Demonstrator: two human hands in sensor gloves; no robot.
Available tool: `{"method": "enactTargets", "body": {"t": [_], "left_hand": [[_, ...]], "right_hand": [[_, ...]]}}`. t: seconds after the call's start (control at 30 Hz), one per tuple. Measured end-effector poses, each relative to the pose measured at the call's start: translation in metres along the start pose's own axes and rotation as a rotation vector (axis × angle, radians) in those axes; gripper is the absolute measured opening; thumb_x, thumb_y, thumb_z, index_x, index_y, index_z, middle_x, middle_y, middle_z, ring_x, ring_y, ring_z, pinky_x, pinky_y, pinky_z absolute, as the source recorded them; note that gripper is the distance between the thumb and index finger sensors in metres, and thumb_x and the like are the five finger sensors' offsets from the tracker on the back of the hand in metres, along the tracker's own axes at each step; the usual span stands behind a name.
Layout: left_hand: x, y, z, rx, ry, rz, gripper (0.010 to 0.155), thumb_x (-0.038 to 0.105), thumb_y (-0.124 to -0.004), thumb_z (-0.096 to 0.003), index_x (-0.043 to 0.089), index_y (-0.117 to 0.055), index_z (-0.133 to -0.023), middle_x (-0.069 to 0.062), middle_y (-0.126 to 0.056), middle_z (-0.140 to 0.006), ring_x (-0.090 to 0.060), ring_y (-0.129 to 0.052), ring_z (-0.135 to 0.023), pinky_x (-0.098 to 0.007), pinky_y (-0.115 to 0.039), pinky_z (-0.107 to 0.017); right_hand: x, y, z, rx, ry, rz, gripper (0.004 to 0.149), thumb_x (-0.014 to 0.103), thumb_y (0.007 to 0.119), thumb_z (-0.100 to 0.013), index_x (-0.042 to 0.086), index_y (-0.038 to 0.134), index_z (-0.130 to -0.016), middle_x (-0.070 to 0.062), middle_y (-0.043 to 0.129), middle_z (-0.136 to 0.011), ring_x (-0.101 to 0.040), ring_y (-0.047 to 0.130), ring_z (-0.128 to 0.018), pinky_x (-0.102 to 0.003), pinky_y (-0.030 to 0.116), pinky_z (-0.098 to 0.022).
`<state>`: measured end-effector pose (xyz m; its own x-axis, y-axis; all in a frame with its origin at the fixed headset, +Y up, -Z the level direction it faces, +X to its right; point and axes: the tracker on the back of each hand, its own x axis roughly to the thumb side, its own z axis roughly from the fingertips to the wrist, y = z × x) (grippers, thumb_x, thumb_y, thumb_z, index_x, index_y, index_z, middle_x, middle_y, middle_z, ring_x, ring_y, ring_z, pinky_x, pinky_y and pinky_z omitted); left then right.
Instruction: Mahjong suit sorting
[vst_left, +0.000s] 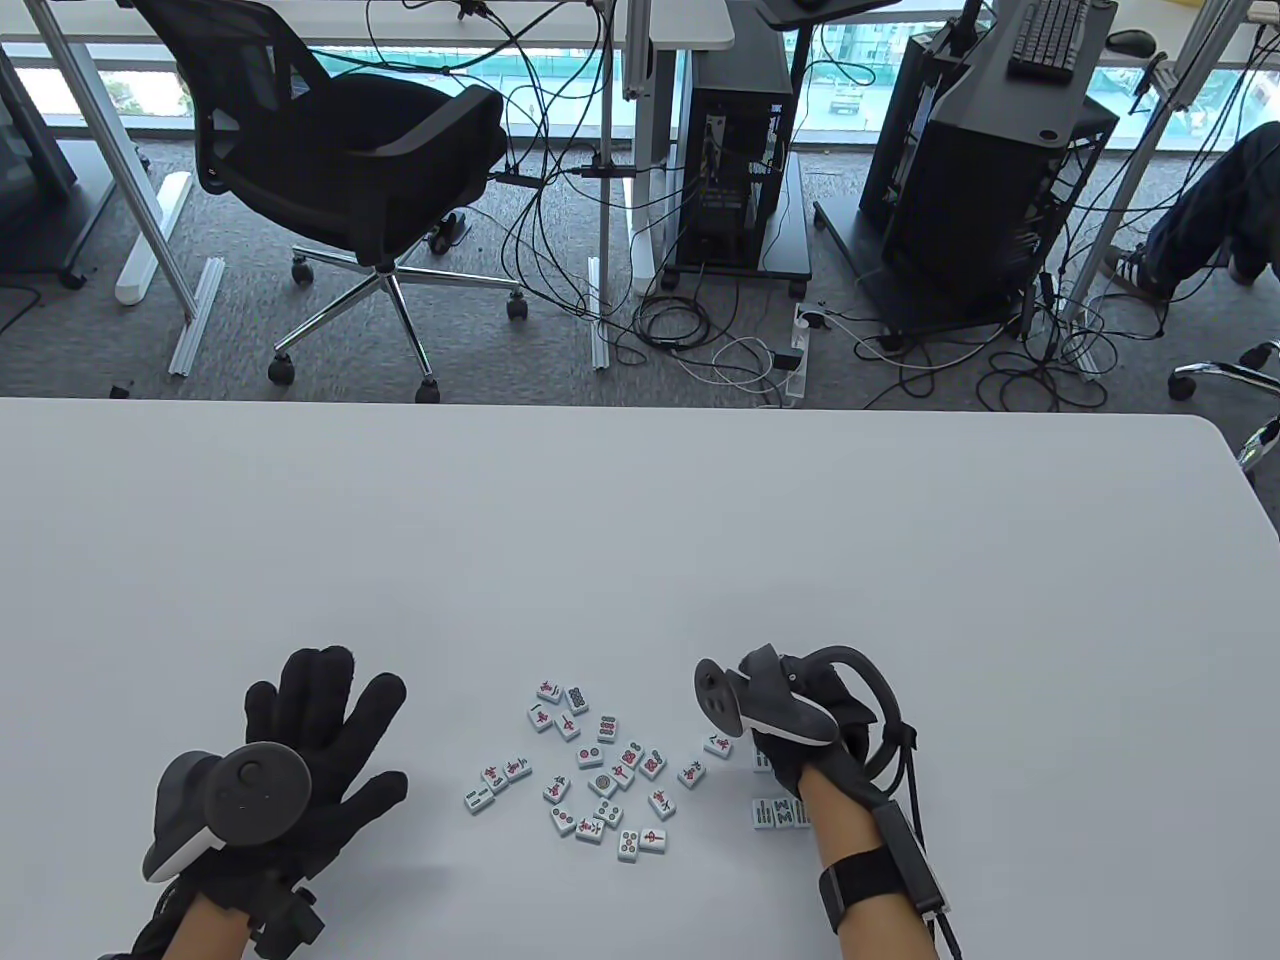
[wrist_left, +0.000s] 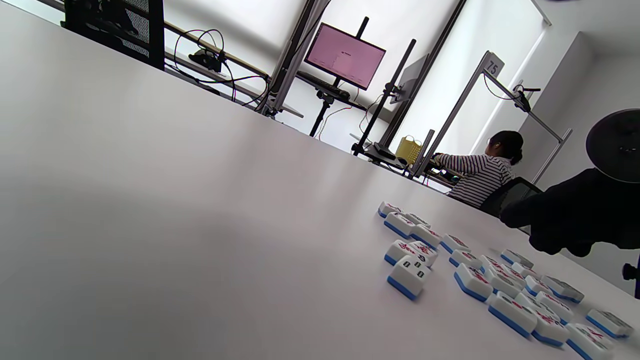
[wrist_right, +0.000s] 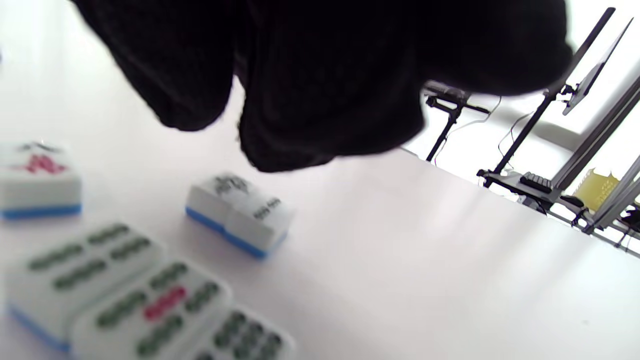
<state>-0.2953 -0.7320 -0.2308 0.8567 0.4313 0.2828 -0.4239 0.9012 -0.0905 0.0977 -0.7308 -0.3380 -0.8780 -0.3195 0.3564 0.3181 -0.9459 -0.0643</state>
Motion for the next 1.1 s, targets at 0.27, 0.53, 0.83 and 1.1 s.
{"method": "enactTargets", "body": {"t": [0.27, 0.53, 0.83, 1.1], "left_hand": [[-0.004, -0.003, -0.001, -0.014, 0.018, 0.003, 0.080, 0.075, -0.055, -0.0440, 0.046, -0.021, -0.110, 0.020, 0.015, -0.110, -0.013, 0.021, -0.105, -0.053, 0.011, -0.072], [-0.007, -0.003, -0.001, -0.010, 0.034, 0.011, 0.079, 0.075, -0.055, -0.0440, 0.046, -0.021, -0.110, 0.020, 0.015, -0.109, -0.013, 0.021, -0.105, -0.053, 0.011, -0.072], [-0.009, -0.001, -0.001, 0.001, 0.038, 0.028, 0.080, 0.075, -0.054, -0.0439, 0.046, -0.021, -0.110, 0.020, 0.015, -0.109, -0.013, 0.021, -0.105, -0.053, 0.011, -0.072], [-0.009, -0.001, -0.001, -0.003, 0.040, 0.023, 0.080, 0.075, -0.054, -0.0439, 0.046, -0.021, -0.110, 0.020, 0.015, -0.109, -0.014, 0.021, -0.105, -0.053, 0.011, -0.072]], "right_hand": [[0.103, -0.041, -0.002, -0.161, -0.172, -0.284, 0.045, 0.043, 0.083, -0.039, 0.010, 0.090, -0.069, 0.000, 0.100, -0.036, -0.010, 0.092, -0.009, -0.030, 0.084, -0.010], [0.202, -0.055, -0.017, -0.075, -0.275, -0.137, 0.046, 0.048, 0.081, -0.038, 0.009, 0.094, -0.059, 0.002, 0.098, -0.025, -0.008, 0.086, -0.001, -0.029, 0.081, -0.004], [0.224, -0.051, -0.011, -0.080, -0.346, 0.005, 0.046, 0.049, 0.080, -0.039, 0.010, 0.094, -0.057, 0.003, 0.096, -0.023, -0.007, 0.085, 0.001, -0.028, 0.080, -0.003], [0.229, -0.058, 0.010, -0.077, -0.405, -0.078, 0.048, 0.049, 0.078, -0.040, 0.008, 0.093, -0.061, 0.003, 0.097, -0.024, -0.007, 0.085, -0.001, -0.028, 0.081, -0.004]]}}
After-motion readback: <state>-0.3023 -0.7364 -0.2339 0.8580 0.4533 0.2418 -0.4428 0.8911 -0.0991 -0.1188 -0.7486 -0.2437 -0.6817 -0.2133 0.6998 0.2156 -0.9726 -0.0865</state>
